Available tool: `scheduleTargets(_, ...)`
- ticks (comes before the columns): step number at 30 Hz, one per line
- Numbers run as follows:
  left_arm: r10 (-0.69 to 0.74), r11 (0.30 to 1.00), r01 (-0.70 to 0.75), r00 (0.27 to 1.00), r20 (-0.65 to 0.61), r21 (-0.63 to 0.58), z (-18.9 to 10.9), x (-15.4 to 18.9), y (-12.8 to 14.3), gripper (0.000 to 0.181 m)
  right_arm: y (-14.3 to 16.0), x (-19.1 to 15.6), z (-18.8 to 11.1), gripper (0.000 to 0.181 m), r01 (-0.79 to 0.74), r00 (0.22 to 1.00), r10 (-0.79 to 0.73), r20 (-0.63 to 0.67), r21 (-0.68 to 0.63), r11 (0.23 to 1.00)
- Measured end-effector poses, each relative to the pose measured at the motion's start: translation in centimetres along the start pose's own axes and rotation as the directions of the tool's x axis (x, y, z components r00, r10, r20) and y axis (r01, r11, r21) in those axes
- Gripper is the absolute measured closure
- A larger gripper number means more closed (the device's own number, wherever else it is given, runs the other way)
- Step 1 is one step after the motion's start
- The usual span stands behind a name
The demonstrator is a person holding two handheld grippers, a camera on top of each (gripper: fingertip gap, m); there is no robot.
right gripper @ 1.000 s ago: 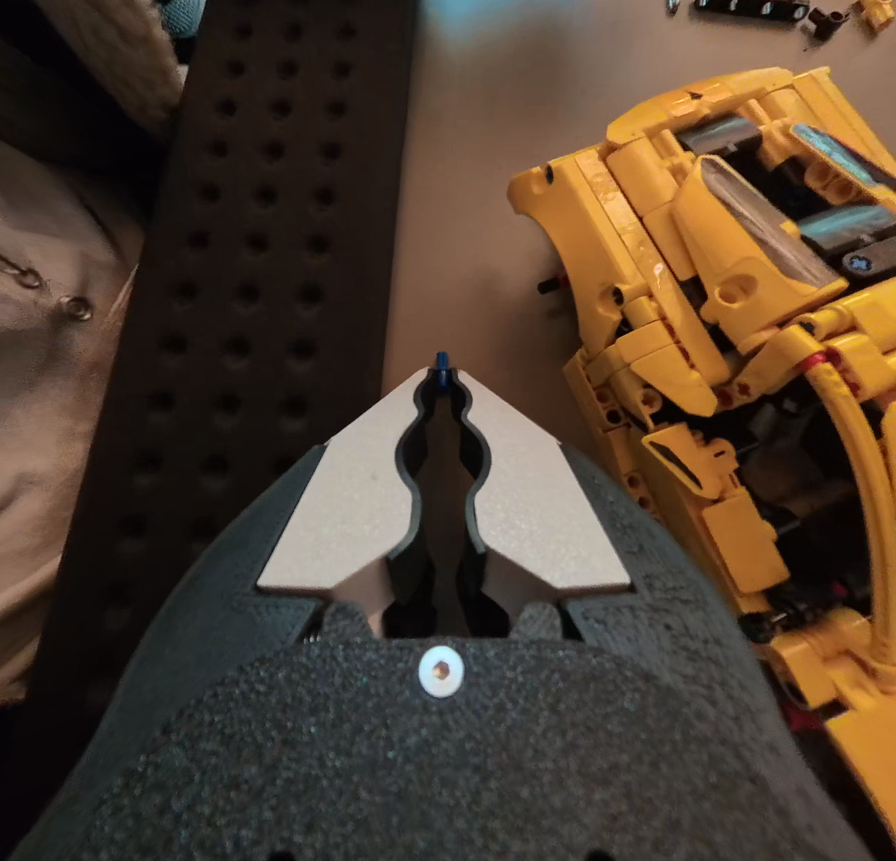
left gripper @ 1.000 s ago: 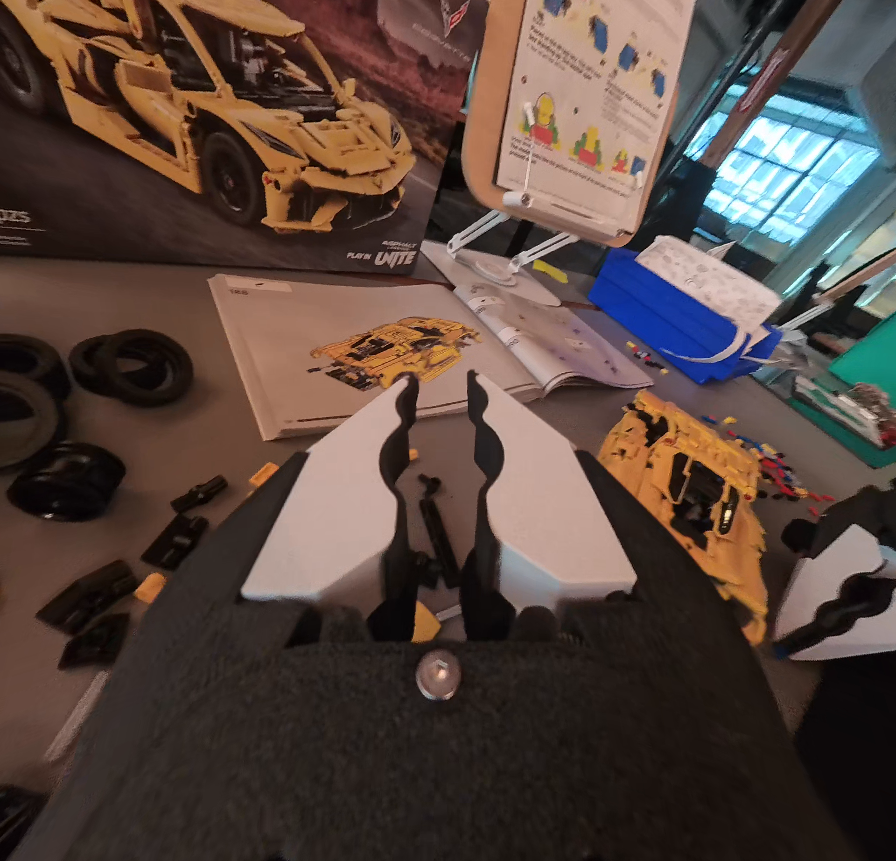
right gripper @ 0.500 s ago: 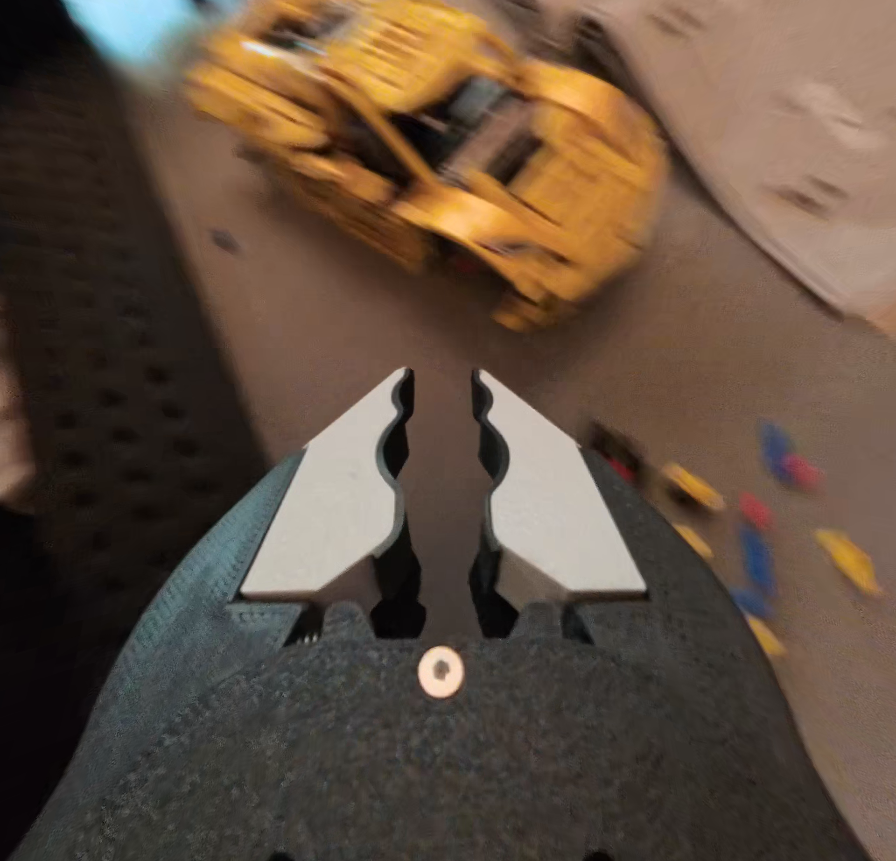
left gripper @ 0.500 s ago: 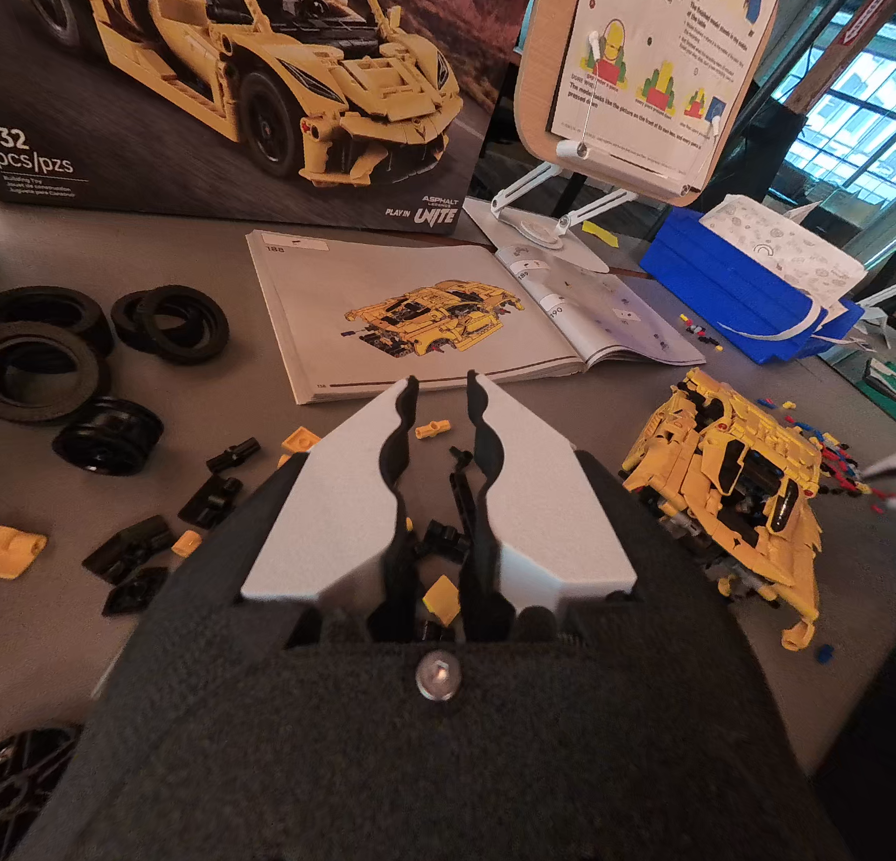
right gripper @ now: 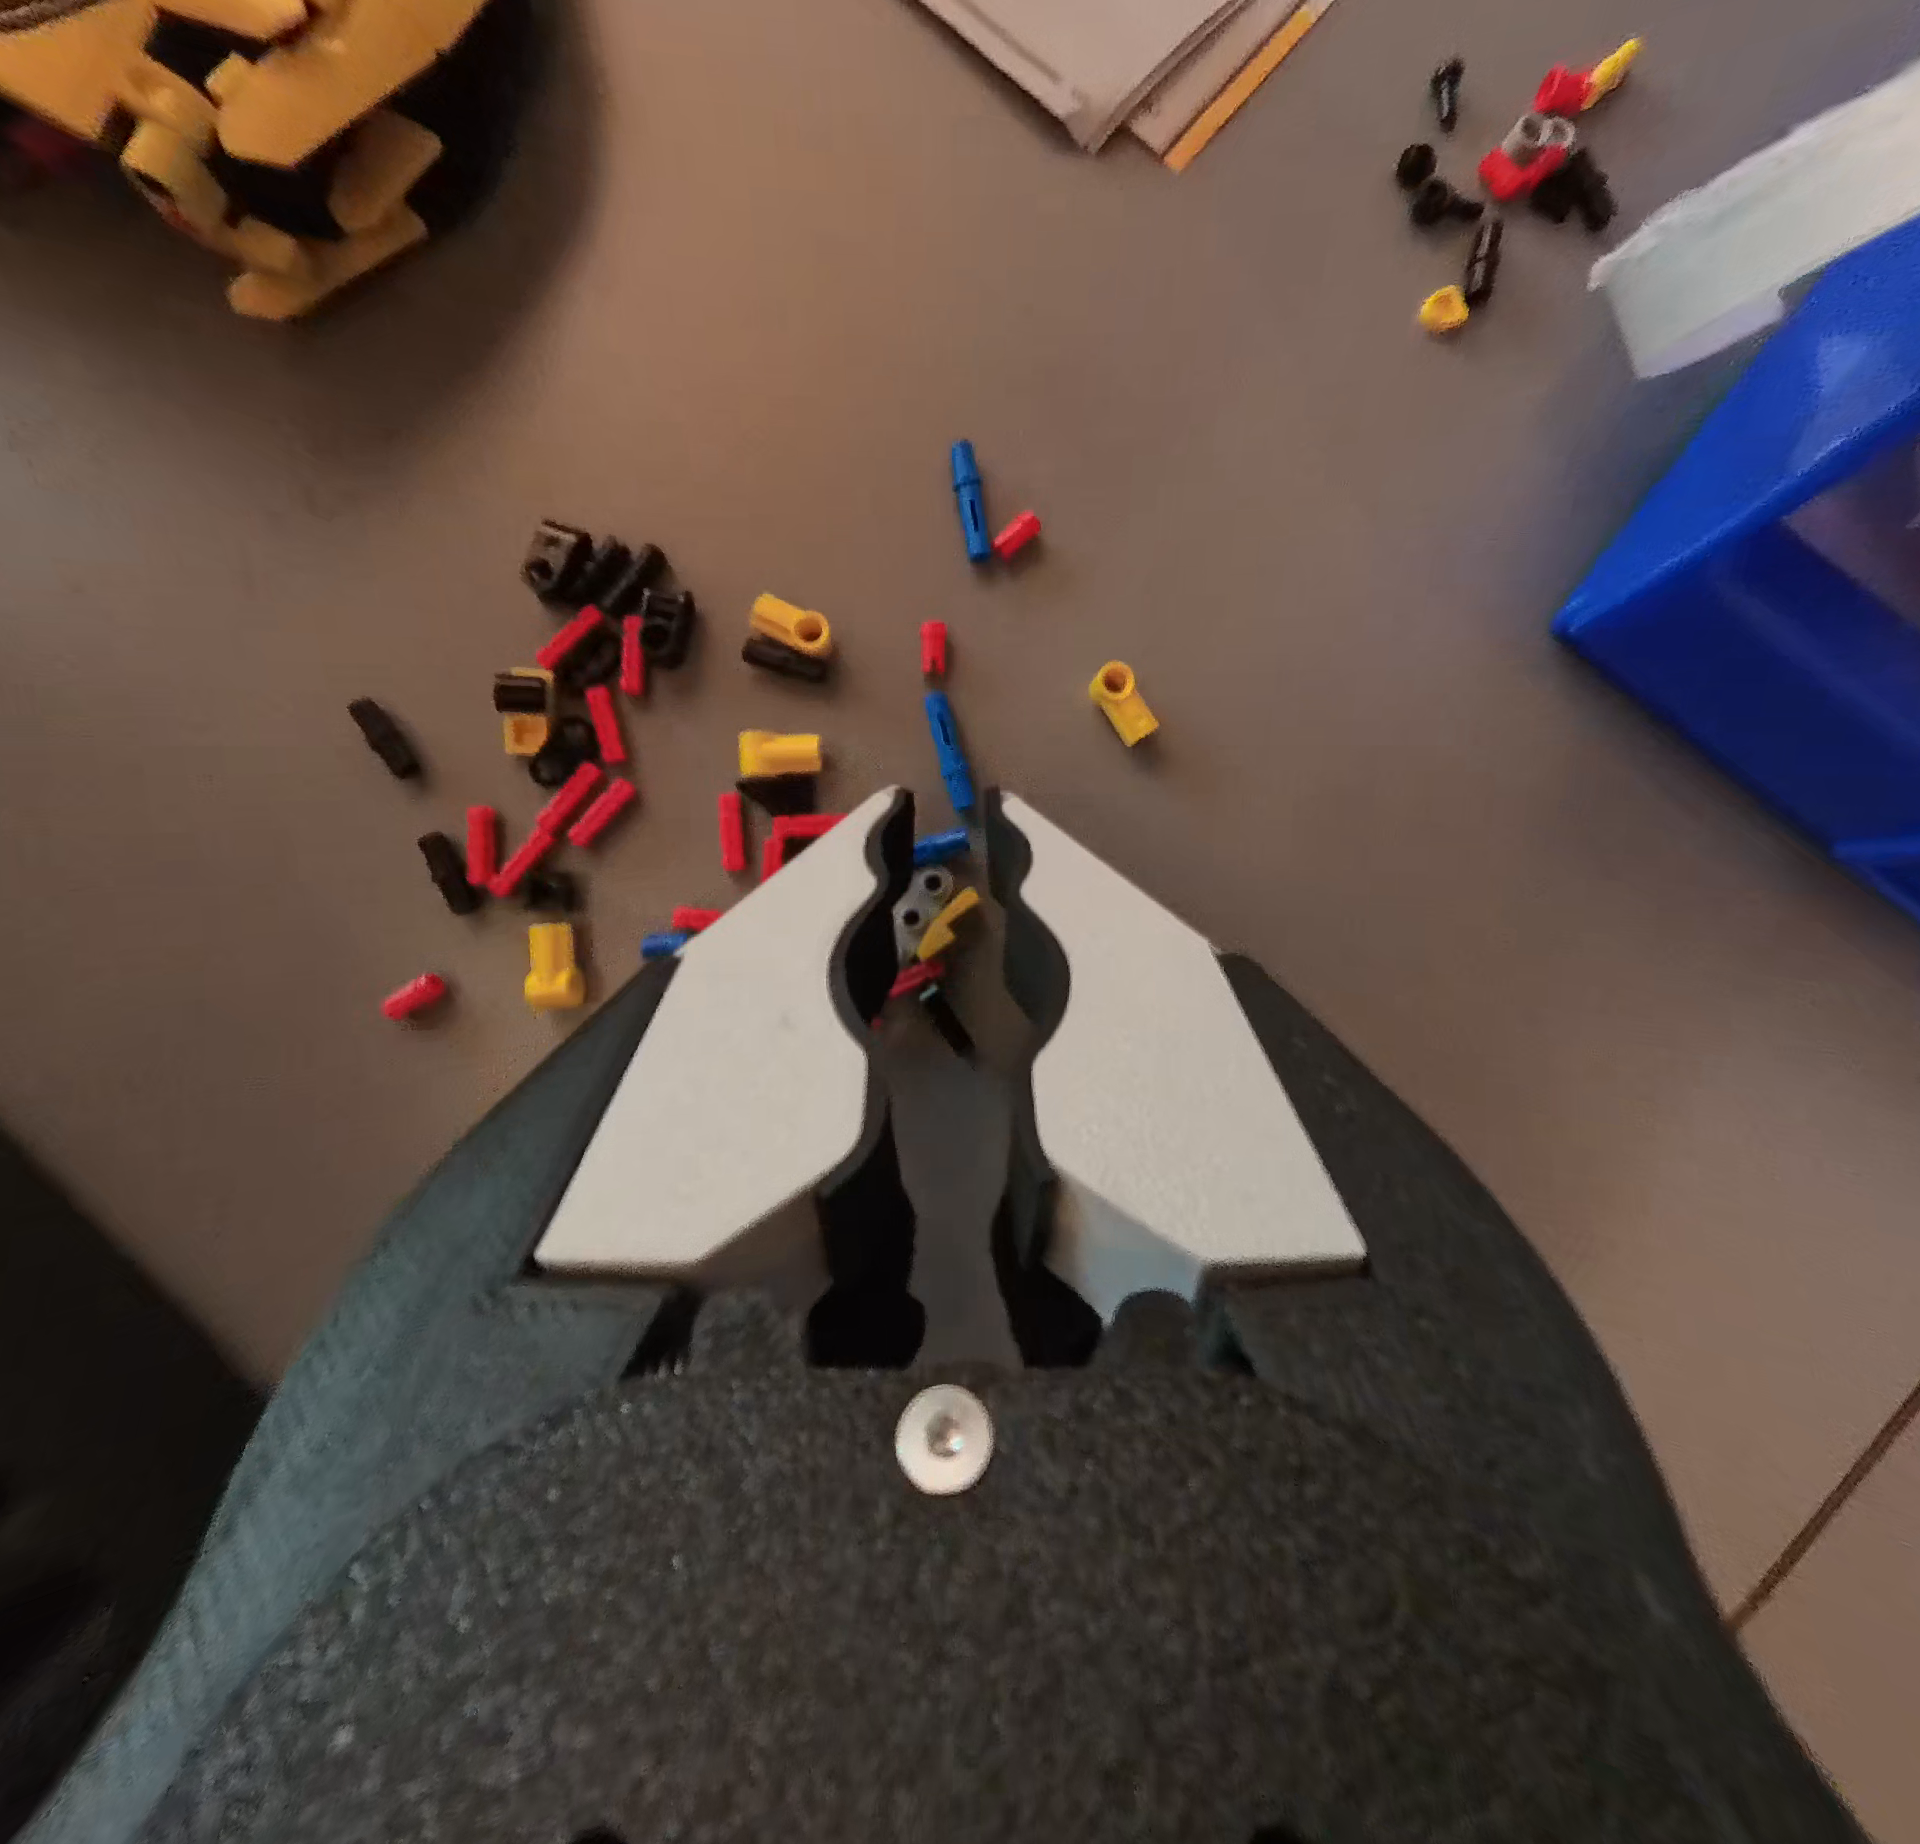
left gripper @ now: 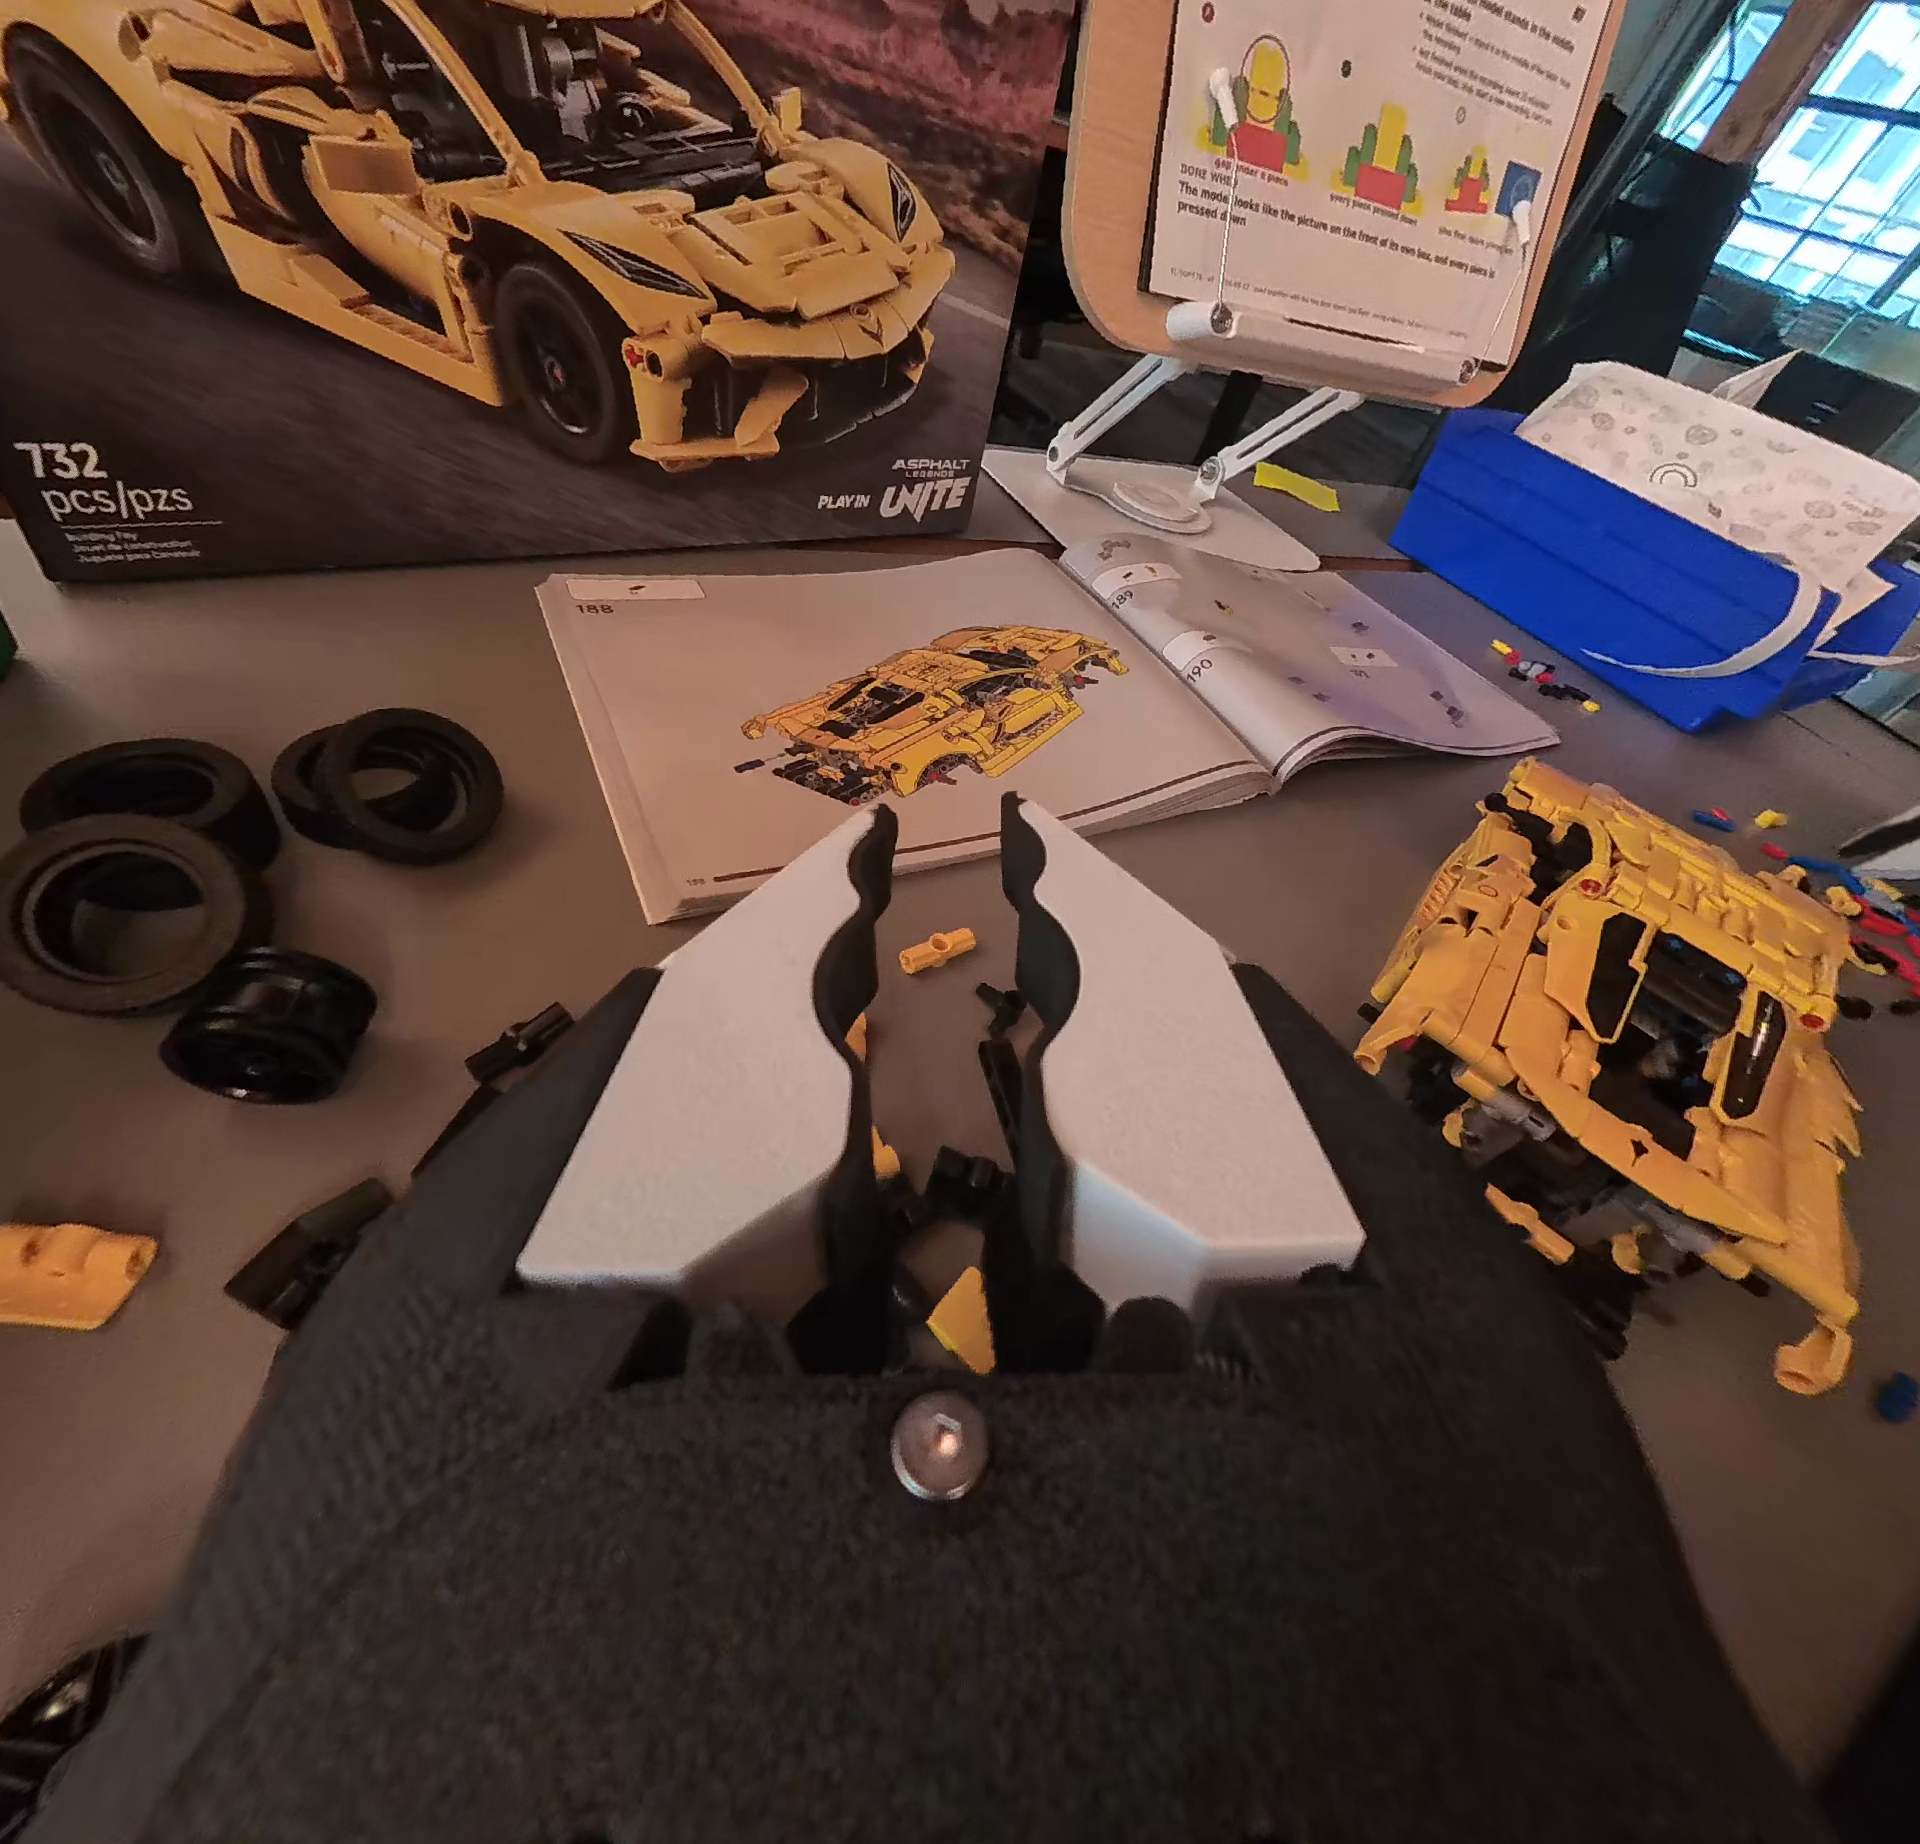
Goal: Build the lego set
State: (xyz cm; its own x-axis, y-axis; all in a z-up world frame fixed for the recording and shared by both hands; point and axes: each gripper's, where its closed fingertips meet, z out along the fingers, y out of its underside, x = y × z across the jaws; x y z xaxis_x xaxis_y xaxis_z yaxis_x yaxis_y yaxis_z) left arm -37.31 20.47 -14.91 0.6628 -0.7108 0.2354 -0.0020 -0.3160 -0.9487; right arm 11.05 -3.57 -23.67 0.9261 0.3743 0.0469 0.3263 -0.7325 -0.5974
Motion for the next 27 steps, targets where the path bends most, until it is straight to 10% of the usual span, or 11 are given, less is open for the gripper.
scheduleTargets(18, 0.016, 1.000, -0.017, 1.000, -0.009, -0.020, 0.5, 0.2, 0.3, 0.161, 0.9, -0.5, 0.1, 0.167, 0.063, 0.997, -0.063, 0.053, -0.001, 0.998)
scheduleTargets(27, -0.020, 0.977, -0.009, 0.991, -0.134, -0.213, 0.4, 3.3, 2.5, 0.178, -10.8, -10.2, -3.0, 0.167, 0.303, 0.930, -0.351, 0.109, 0.310, 0.901)
